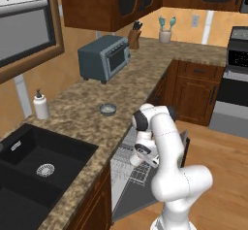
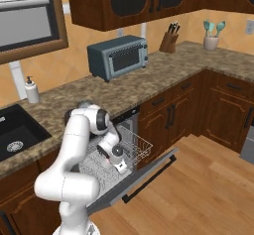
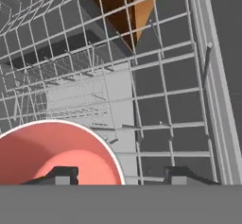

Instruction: Pick up the cup and bowl from the counter, place them in the dishwasher, and close the dishwasher door.

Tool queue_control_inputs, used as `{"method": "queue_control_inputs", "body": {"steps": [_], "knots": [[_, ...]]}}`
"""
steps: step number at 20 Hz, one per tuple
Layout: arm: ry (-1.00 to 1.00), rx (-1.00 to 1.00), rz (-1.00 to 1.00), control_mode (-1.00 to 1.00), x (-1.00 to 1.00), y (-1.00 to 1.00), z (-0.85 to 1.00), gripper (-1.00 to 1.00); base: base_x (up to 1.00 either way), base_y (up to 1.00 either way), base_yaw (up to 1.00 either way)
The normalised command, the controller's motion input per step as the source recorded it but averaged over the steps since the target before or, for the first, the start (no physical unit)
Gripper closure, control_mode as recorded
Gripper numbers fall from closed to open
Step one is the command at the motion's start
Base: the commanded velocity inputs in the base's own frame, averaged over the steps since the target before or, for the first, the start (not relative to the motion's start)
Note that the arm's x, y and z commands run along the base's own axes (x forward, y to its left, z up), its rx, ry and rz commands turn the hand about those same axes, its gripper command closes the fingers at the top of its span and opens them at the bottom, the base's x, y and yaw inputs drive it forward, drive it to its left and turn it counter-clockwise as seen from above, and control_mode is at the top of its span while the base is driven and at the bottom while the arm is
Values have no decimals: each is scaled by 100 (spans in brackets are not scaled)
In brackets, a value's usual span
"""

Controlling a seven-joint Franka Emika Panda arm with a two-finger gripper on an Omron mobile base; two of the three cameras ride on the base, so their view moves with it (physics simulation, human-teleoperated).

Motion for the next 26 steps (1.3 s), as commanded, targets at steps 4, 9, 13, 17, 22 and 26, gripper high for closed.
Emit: {"method": "queue_control_inputs", "body": {"steps": [4,9,13,17,22,26], "knots": [[-18,3,0,-100,-67,-32,56,-100,0,0,0],[-25,10,0,-100,-61,-39,100,-100,0,0,0],[-13,10,0,-100,-54,-34,100,-100,0,0,0],[-3,17,0,-100,-37,-23,100,-100,0,0,0],[0,18,2,-100,-11,-13,100,-100,0,0,0],[0,17,1,-100,0,-18,100,-100,0,0,0]]}}
